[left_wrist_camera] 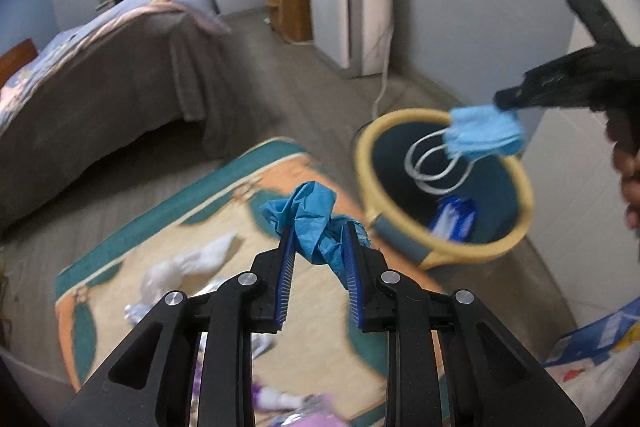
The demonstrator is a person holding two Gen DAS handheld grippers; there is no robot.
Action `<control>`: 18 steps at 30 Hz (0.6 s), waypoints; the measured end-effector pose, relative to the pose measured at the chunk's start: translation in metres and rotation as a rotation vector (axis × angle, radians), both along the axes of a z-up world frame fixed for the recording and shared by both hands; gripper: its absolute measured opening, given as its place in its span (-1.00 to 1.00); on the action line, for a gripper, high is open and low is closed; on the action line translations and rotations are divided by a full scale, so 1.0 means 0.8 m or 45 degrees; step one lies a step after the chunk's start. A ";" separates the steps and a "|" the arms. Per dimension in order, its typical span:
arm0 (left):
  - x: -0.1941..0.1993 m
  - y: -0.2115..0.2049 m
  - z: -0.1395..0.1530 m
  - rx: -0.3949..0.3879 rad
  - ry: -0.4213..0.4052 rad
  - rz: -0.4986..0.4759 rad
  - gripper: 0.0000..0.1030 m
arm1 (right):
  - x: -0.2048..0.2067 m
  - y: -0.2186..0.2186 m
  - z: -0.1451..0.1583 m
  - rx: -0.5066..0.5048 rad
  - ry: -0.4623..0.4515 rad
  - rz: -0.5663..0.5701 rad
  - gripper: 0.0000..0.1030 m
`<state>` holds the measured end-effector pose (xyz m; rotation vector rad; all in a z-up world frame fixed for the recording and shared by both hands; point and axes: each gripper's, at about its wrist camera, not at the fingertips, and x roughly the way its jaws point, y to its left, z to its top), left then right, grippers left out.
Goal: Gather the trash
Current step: 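Carry the mask with the right gripper while the left carries the glove over the wastebasket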
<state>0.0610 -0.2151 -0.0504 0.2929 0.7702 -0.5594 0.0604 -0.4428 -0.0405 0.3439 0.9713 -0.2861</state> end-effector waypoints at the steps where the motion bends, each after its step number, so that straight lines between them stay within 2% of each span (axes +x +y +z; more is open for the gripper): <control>1: 0.000 -0.008 0.001 -0.016 0.008 -0.010 -0.51 | -0.001 -0.004 -0.002 0.002 0.001 -0.012 -0.90; 5: 0.000 -0.035 -0.003 -0.059 0.056 -0.037 -0.51 | -0.006 -0.016 -0.005 -0.021 0.007 -0.065 -0.90; 13: 0.006 -0.087 -0.024 0.005 0.080 -0.118 -0.51 | -0.017 -0.050 -0.022 -0.044 0.046 -0.216 -0.90; 18: 0.012 -0.113 -0.025 -0.008 0.099 -0.151 -0.51 | -0.020 -0.061 -0.024 -0.062 0.043 -0.262 -0.90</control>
